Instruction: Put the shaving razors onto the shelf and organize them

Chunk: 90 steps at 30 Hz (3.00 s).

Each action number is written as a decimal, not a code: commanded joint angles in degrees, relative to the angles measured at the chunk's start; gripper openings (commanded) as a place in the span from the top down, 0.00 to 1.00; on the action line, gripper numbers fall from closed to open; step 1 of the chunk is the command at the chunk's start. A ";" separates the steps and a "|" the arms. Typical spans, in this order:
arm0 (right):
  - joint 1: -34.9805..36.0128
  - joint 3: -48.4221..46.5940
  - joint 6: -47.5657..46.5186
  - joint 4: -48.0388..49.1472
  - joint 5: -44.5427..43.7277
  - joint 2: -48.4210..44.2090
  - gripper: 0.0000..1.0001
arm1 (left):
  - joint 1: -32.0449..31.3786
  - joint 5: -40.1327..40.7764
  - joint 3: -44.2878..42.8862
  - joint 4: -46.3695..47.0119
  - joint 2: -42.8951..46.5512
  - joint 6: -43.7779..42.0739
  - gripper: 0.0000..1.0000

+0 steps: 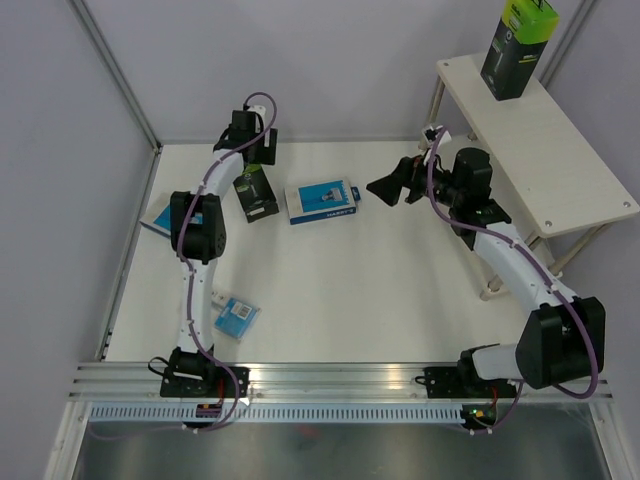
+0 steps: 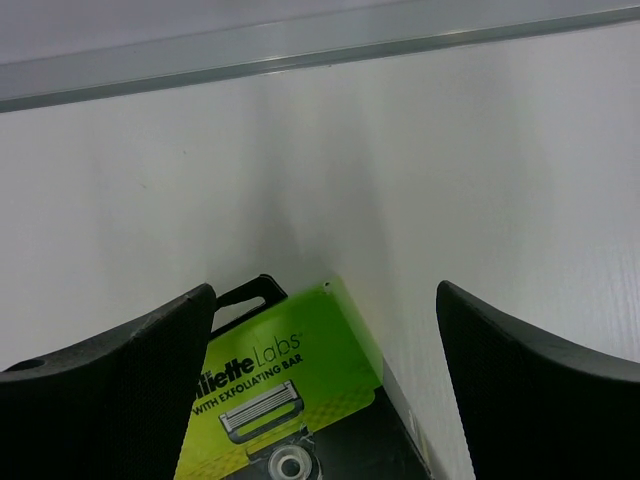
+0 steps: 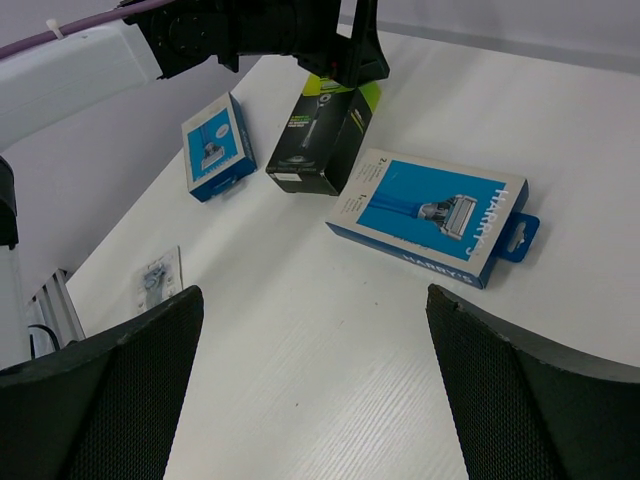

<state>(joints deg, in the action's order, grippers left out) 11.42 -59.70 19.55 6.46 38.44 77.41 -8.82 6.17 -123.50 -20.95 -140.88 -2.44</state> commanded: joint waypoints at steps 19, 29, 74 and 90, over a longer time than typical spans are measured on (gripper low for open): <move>0.97 -4.72 2.24 8.48 -9.16 12.32 0.02 | 0.12 -7.75 3.61 -12.18 3.94 -4.51 0.14; 0.97 -5.87 10.23 16.79 -9.26 19.19 0.02 | -1.55 -15.82 19.77 -11.66 15.98 1.82 0.21; 3.87 -13.33 5.59 -6.37 -19.54 17.51 0.02 | -8.16 -35.53 45.11 -17.90 50.00 15.97 0.20; 8.44 -10.97 8.48 -13.06 -15.84 15.94 0.02 | -6.30 -29.22 58.90 -7.80 53.51 27.91 0.16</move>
<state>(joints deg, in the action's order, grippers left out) 17.80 -70.87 25.89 -7.31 23.03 96.49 -15.14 -26.83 -65.47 -34.92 -91.07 18.22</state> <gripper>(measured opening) 0.979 0.834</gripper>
